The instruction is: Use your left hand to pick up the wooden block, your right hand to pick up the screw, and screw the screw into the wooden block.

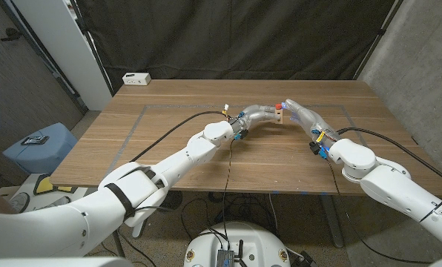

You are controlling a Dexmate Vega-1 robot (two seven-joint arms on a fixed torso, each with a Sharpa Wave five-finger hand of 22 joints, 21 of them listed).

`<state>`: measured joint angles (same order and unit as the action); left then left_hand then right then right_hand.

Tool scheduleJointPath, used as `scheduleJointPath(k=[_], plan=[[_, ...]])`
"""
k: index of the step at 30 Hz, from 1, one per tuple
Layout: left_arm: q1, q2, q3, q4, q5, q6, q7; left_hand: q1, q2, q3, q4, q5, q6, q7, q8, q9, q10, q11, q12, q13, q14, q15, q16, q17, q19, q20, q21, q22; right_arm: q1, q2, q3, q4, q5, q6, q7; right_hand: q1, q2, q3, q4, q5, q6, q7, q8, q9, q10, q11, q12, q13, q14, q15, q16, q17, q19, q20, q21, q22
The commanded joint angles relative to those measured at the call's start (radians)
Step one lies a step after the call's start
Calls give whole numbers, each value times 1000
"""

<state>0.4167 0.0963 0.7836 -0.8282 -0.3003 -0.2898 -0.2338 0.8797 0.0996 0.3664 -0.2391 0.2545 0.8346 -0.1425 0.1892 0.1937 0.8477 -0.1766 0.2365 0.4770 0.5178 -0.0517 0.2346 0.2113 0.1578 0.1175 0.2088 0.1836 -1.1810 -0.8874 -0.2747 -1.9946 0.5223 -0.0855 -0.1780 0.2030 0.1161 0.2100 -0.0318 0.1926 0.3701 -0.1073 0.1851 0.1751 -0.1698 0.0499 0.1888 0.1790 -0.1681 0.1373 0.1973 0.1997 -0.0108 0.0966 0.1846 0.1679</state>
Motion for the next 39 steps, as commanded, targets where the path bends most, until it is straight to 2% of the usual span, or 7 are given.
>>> scheduleJointPath(k=[1,39], plan=[[-5,-4,0,12,0,-6,-7,-21,30,87,79,7,45,35,8,1,5,1,17,25,8,-23,8,2,8,1,5,2,-4,-6,-3,-12,-2,-7,1,-5,2,6,2,5,9,-2,5,3,-18,-6,6,3,-68,-7,7,4,-1,-7,6,2],[27,37,-1,-82,0,37,8,-22,31,88,80,7,45,40,9,1,4,3,18,25,8,-21,7,3,11,-1,5,1,-32,-2,-7,-48,-5,-17,-26,-6,3,11,-1,5,17,-4,4,3,-15,-10,5,3,-65,-9,7,3,0,-8,6,2]])
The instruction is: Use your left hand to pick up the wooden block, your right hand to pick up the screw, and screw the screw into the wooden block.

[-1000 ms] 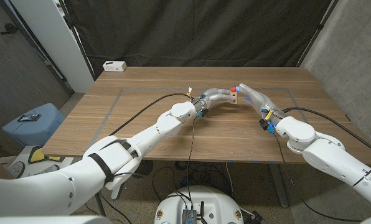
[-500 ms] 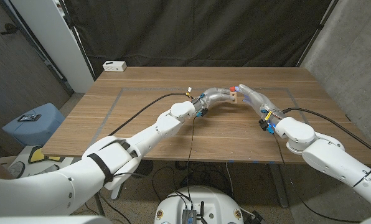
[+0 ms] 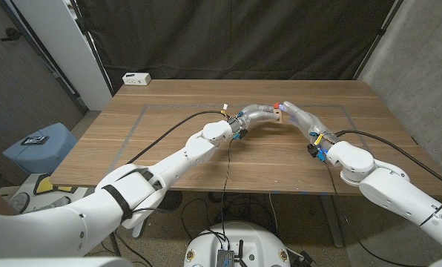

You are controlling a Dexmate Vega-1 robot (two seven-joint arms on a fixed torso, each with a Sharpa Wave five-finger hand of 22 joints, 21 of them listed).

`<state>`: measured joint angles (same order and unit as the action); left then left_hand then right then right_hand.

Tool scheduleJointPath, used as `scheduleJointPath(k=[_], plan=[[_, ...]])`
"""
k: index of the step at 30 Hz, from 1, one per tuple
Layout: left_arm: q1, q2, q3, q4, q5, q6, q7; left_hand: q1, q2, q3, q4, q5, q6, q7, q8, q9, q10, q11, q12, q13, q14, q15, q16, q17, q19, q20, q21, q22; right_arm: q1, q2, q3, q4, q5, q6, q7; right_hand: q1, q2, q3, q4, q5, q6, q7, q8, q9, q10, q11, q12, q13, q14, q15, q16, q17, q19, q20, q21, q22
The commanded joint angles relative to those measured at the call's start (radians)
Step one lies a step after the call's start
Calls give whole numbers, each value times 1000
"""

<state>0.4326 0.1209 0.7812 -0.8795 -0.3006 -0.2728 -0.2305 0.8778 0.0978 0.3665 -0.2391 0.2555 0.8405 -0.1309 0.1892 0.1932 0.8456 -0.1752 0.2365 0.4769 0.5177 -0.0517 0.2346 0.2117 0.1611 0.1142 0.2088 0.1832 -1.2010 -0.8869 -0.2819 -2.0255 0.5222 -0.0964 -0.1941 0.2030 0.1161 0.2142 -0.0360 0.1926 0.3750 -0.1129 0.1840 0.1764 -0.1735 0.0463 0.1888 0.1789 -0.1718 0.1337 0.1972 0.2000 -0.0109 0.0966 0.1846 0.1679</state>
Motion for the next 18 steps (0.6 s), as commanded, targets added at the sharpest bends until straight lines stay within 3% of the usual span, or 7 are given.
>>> scheduleJointPath(k=[1,18], plan=[[12,13,1,-32,0,22,6,-21,33,87,81,6,38,29,9,1,7,4,18,25,9,-21,7,2,7,2,5,2,-14,-3,2,-19,-4,-6,-11,-6,3,7,3,5,12,2,5,1,-10,-7,6,3,-61,-5,7,3,0,-8,6,2],[12,16,7,-43,5,33,8,-19,33,88,79,6,38,25,9,1,7,5,18,24,10,-21,8,3,8,3,5,2,-51,-12,31,-36,-5,4,-31,-6,2,9,2,5,16,1,5,1,-6,-9,6,3,-60,-5,7,3,1,-8,5,2]])
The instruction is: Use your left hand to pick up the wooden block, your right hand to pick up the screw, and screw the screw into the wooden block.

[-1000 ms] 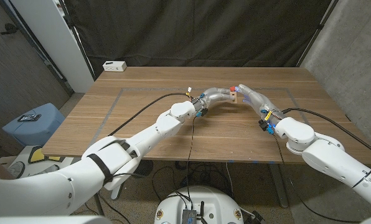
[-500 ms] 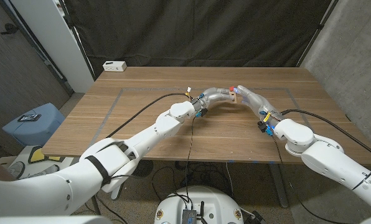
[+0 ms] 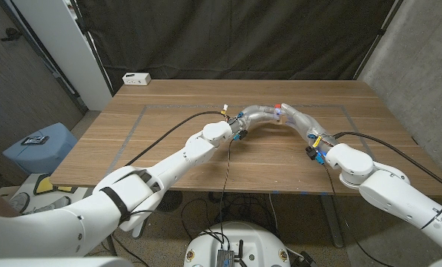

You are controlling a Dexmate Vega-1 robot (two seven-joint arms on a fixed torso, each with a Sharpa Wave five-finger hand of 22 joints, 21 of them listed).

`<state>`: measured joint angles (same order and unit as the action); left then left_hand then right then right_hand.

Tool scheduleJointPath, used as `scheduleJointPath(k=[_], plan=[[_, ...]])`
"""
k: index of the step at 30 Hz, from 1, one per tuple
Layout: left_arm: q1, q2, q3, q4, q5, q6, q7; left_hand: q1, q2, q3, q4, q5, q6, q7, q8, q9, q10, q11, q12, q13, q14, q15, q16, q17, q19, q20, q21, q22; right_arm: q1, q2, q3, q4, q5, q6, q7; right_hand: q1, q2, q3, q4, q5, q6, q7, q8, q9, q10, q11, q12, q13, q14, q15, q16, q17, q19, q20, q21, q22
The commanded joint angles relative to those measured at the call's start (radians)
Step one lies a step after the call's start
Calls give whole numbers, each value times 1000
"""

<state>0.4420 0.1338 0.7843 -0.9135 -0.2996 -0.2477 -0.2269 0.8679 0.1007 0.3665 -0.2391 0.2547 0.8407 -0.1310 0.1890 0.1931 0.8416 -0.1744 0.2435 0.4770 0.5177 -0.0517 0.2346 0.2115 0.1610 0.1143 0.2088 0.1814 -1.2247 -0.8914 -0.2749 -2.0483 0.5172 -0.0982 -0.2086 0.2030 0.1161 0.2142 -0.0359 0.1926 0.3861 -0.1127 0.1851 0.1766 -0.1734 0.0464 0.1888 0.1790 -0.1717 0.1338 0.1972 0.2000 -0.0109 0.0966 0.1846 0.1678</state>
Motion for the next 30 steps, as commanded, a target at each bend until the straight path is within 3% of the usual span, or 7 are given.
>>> scheduleJointPath(k=[1,16,30], plan=[[2,4,4,-10,5,8,5,-9,30,88,79,7,38,26,9,1,11,4,11,24,11,-21,8,3,8,3,4,4,-31,-8,29,-14,1,5,-21,-6,2,10,2,5,5,1,4,1,-5,-6,6,2,-60,-4,7,3,1,-8,5,2],[2,8,10,-22,18,4,14,-8,29,88,78,6,39,27,9,1,10,0,11,23,11,-21,8,3,8,2,4,4,-64,-23,82,-19,-3,11,-34,-7,1,11,1,5,5,9,2,1,-3,-1,5,2,-60,-4,7,3,1,-8,5,2],[10,21,14,-51,30,14,24,-6,29,87,77,6,35,25,8,1,10,-1,11,23,11,-21,8,4,9,3,4,4,-31,-17,80,14,0,-1,-9,-10,0,13,0,4,-21,10,-8,1,-6,6,3,2,-61,-3,6,3,2,-5,5,2]])
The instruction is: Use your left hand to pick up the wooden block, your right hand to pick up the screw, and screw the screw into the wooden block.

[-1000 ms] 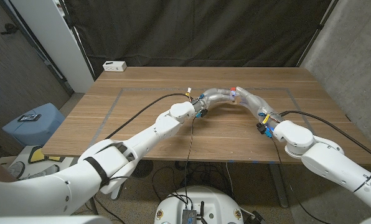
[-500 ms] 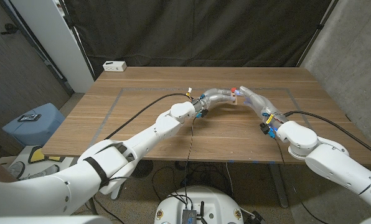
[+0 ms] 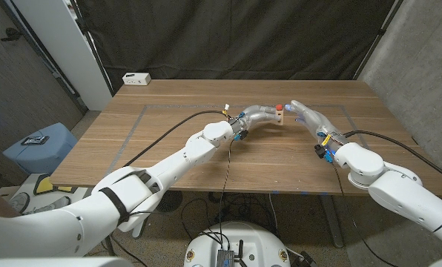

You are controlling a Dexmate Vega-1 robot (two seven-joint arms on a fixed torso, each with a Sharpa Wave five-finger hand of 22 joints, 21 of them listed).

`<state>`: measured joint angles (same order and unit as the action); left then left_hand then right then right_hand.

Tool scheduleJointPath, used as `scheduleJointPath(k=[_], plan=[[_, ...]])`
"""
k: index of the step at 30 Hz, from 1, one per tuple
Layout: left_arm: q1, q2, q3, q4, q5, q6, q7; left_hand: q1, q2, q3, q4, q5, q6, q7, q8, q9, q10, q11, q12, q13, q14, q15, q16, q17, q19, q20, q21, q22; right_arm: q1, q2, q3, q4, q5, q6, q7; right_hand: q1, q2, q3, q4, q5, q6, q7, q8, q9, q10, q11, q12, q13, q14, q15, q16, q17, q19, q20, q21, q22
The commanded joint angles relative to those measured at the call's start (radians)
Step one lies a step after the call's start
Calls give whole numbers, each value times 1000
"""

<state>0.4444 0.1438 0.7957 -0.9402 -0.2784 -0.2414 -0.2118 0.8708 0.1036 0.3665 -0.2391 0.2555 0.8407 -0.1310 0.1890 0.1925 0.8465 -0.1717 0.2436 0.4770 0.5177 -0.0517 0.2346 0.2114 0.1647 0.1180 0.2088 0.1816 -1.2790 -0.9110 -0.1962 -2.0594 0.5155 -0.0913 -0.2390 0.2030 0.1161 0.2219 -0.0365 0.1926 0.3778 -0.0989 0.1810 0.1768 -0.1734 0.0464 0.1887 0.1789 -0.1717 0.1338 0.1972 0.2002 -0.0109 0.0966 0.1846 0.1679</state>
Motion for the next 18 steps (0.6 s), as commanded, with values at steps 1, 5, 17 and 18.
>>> scheduleJointPath(k=[1,5,17,18], plan=[[7,11,3,-25,8,8,9,-9,25,87,77,5,36,25,8,2,5,-4,12,23,10,-21,8,4,5,-1,4,3,24,2,2,25,2,-8,21,-10,-1,5,1,4,-18,-6,-5,1,-9,7,2,2,-62,-3,6,3,1,-5,5,2],[12,15,3,-36,9,11,12,-9,26,86,77,5,36,25,8,2,5,-3,12,23,11,-21,8,4,5,-1,4,3,38,5,-6,37,0,-5,31,-12,-2,5,1,4,-27,-7,-7,1,-14,12,0,3,-64,1,5,3,0,-3,5,2],[25,28,2,-69,10,23,19,-8,26,87,77,6,37,26,9,2,4,-4,12,23,11,-21,8,4,6,-1,4,3,75,12,-31,68,-6,9,61,-18,-5,3,2,3,-45,4,-9,2,-23,18,-2,3,-69,5,4,4,-3,-1,4,2],[27,30,2,-72,10,24,21,-8,25,87,77,6,36,26,8,2,4,-4,12,23,11,-21,8,4,6,0,4,3,78,13,-34,72,-7,12,64,-18,-5,3,2,3,-46,4,-9,2,-23,18,-2,3,-69,5,4,5,-3,-1,4,2]])
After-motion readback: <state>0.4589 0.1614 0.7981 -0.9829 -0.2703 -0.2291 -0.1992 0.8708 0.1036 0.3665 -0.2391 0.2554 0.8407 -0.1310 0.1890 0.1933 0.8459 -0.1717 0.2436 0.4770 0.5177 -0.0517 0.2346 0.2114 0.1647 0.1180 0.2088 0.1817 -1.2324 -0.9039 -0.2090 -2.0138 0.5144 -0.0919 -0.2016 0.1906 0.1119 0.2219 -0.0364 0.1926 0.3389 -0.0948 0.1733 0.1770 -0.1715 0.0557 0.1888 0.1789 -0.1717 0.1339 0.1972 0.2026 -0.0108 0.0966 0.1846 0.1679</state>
